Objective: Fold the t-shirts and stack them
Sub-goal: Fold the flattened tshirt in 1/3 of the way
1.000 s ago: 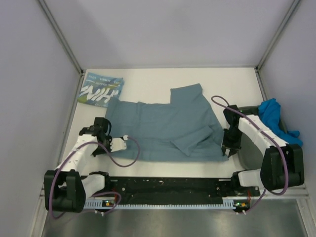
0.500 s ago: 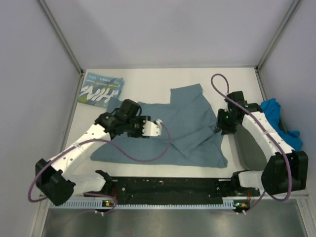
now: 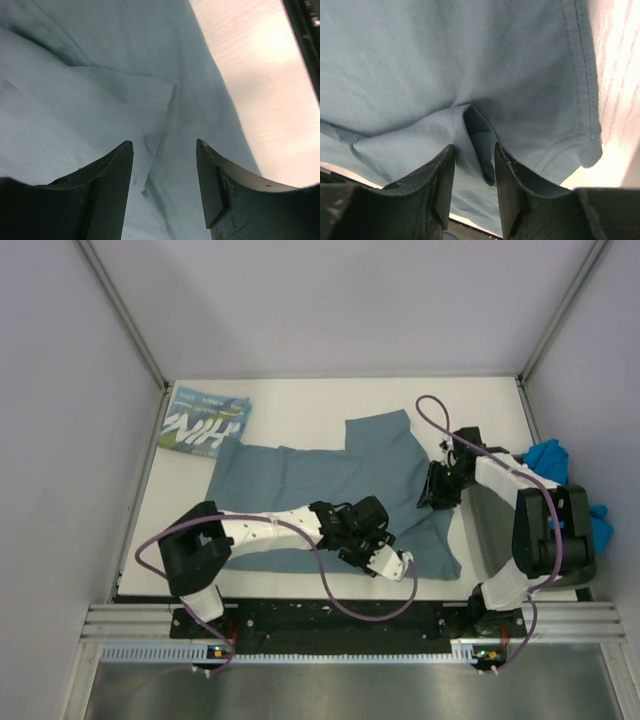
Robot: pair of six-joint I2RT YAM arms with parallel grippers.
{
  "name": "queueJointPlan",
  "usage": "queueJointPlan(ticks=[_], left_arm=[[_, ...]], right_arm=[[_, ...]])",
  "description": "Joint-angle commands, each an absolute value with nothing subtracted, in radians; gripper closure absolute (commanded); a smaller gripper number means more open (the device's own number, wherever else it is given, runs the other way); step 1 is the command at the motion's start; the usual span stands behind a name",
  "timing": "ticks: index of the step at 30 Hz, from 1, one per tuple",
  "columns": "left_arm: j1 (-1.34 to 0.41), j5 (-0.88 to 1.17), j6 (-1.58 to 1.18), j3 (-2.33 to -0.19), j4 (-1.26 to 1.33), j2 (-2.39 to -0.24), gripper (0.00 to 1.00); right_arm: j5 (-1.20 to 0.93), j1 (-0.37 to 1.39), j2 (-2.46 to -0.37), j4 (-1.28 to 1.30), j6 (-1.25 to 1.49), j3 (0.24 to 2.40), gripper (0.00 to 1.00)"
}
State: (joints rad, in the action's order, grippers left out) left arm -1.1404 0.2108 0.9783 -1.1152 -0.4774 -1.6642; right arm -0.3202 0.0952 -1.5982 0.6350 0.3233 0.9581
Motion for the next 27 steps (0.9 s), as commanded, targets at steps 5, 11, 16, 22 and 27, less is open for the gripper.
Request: queueJointPlan(ticks=[5,11,16,22,27], left_arm=[[-1.161,0.121,1.003,-1.18,-0.344,-1.801,0.45],[-1.17,-0.047,0.913,-1.207,-0.293,-1.812,1.0],[-1.148,-0.06,0.804,-1.141,-0.212,-1.732,1.0],[-1.004,0.06,0.583,-1.128,-0.138,-1.697,1.0],[-0.905,0.159,0.436,-1.153,-0.132,-1.735,0.94]], right_arm=[[-0.373,0.094,-1.585,0.561,0.31,0.943,0.77],[-0.4,0.091,-1.575,0.584,0.298,0.939,0.99],[-0.428,0.091,-1.557,0.617,0.302,0.986,1.0],[-0.41,0.075,-1.62,0.627,0.344,1.064,1.0],[-0.413,0.077,-1.721,0.632,0.356,1.132,1.0]])
